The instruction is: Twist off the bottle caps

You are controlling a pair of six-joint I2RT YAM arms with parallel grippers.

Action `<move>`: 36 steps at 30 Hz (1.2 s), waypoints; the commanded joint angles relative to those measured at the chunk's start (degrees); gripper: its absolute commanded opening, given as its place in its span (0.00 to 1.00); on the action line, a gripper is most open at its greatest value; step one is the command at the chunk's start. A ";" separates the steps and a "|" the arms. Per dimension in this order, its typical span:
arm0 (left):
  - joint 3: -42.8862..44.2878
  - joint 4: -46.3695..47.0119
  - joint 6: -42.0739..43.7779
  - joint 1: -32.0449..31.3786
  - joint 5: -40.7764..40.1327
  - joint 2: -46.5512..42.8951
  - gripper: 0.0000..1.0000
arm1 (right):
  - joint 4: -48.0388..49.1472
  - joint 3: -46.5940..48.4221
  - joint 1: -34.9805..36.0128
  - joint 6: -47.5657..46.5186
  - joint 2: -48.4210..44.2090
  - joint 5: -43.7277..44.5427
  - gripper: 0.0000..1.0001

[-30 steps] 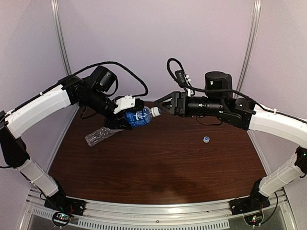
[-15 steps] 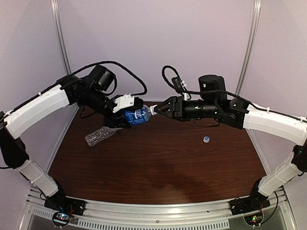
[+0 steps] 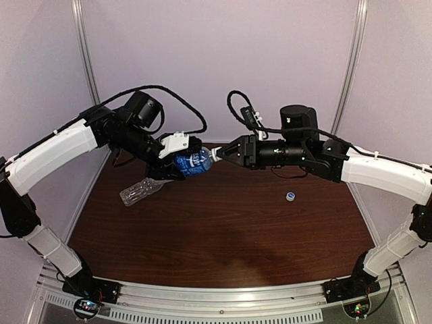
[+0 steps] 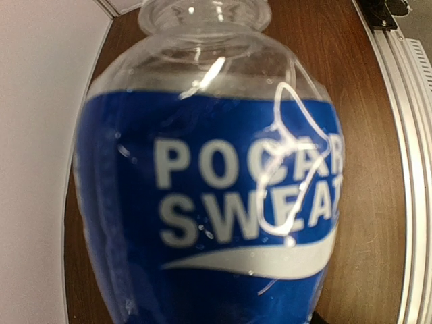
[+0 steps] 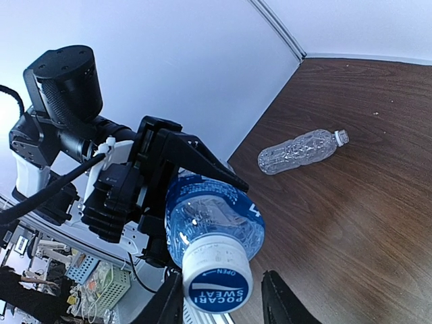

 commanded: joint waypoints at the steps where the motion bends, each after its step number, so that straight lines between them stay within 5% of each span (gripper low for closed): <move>1: 0.28 1.90 0.05 -0.01 1.69 -1.07 0.47 | 1.74 -0.16 -0.35 0.42 0.83 -1.31 0.40; 6: 0.34 1.88 0.06 0.01 1.62 -0.98 0.47 | 2.61 0.06 -0.35 0.82 1.74 -3.53 0.28; 11: 0.27 1.13 0.55 0.01 2.47 -1.15 0.47 | 0.97 0.36 -0.37 -4.78 0.53 -3.02 0.00; 27: 1.50 -9.39 8.10 0.00 14.62 1.64 0.47 | -14.57 -5.08 4.98 -74.08 -10.94 -1.00 0.00; 36: 2.29 -11.84 9.66 0.01 14.80 2.19 0.47 | -16.51 -6.09 5.88 -85.96 -13.54 5.66 0.00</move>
